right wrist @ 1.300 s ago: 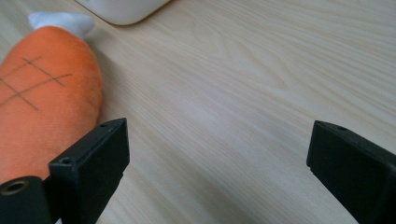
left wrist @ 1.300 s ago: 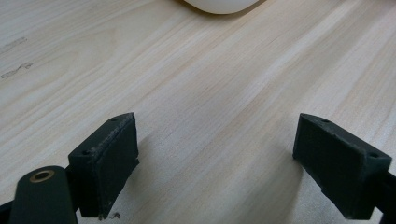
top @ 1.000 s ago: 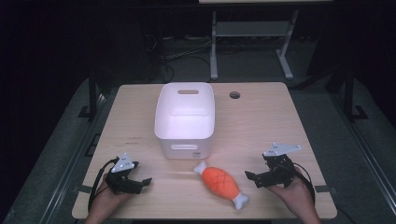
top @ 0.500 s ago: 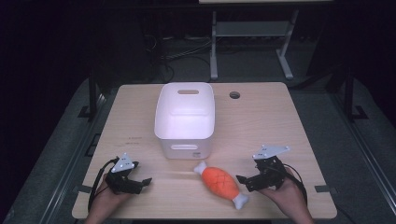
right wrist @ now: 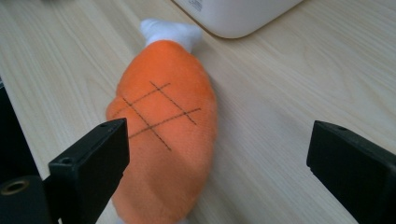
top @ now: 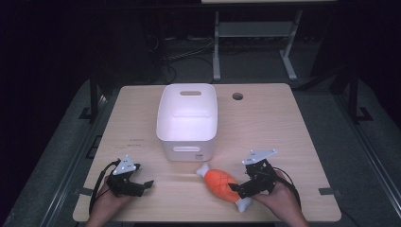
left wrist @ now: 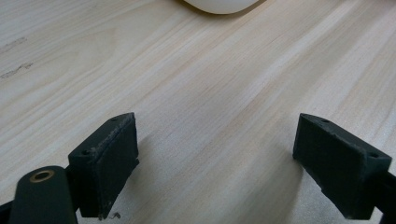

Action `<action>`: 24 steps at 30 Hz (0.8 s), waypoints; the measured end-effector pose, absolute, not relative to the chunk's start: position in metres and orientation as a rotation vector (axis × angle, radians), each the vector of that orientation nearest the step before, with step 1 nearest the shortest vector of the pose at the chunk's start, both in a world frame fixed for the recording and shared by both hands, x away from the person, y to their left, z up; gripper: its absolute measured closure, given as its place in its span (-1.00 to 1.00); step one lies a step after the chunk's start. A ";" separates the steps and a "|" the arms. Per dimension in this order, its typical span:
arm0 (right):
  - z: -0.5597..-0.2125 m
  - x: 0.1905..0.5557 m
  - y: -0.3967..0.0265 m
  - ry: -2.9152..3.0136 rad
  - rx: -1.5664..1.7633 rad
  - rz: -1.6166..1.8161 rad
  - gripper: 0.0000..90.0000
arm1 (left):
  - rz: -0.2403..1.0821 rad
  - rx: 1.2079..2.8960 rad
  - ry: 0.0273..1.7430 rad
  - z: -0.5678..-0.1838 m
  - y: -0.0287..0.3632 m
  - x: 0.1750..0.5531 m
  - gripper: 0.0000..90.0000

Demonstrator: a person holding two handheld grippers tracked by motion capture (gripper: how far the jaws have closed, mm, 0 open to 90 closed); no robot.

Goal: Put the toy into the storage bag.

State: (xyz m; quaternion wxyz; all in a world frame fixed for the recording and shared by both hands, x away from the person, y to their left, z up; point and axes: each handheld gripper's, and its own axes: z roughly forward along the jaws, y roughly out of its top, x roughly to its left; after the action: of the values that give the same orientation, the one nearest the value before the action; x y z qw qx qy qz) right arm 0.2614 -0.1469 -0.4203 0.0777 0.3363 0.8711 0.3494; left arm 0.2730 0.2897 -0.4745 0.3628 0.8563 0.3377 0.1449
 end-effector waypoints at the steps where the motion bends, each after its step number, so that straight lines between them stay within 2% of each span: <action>1: -0.420 0.262 -0.145 2.616 1.000 1.044 -0.88 | 0.373 2.205 0.869 -0.475 0.290 0.273 -0.71; 24: -0.428 0.270 -0.107 2.761 0.953 0.948 -0.90 | 0.375 2.205 0.868 -0.475 0.290 0.273 -0.71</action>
State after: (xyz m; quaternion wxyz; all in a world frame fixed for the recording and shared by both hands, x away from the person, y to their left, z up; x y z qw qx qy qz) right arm 0.2703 -0.1066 -0.4276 0.0355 0.3102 0.8985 0.3086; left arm 0.2730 0.2897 -0.4745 0.3626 0.8565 0.3373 0.1456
